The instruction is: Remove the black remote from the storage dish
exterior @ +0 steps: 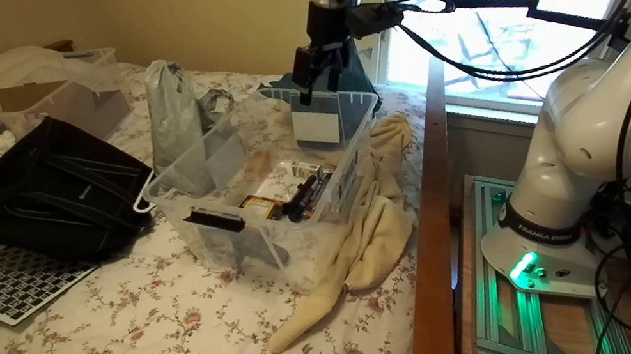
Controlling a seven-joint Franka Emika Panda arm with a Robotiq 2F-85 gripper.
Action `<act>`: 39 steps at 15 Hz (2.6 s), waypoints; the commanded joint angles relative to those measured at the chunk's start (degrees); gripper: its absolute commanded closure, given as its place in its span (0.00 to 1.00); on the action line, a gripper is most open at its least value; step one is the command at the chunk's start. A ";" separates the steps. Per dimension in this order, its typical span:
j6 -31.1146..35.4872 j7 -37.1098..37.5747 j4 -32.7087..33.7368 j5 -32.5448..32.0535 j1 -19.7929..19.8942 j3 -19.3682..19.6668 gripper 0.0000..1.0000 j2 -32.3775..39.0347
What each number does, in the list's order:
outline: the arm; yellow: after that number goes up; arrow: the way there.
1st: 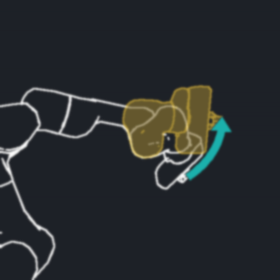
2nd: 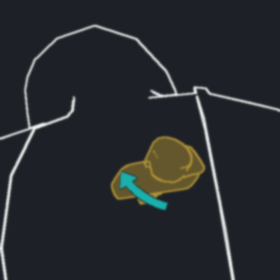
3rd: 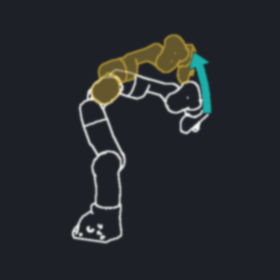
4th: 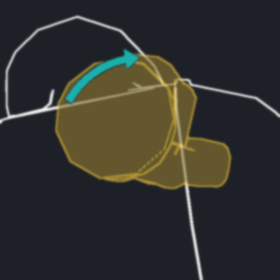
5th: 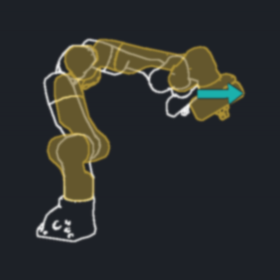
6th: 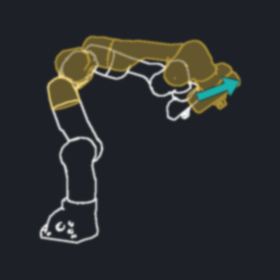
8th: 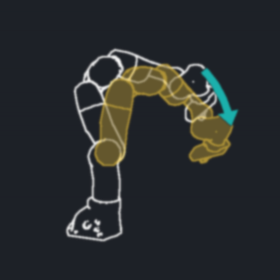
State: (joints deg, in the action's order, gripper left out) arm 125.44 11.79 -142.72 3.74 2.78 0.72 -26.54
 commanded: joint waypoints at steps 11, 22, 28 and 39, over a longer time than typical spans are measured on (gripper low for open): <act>14.21 13.76 1.80 -3.30 3.09 -2.05 0.00 13.18; 18.67 33.04 9.72 1.52 3.16 0.29 0.00 30.80; 28.29 39.46 13.61 4.71 1.39 2.93 0.00 40.39; 28.61 34.90 15.55 5.52 -0.05 4.55 0.00 44.17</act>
State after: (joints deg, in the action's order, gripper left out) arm 154.24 47.41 -127.27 8.31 4.19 3.82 17.60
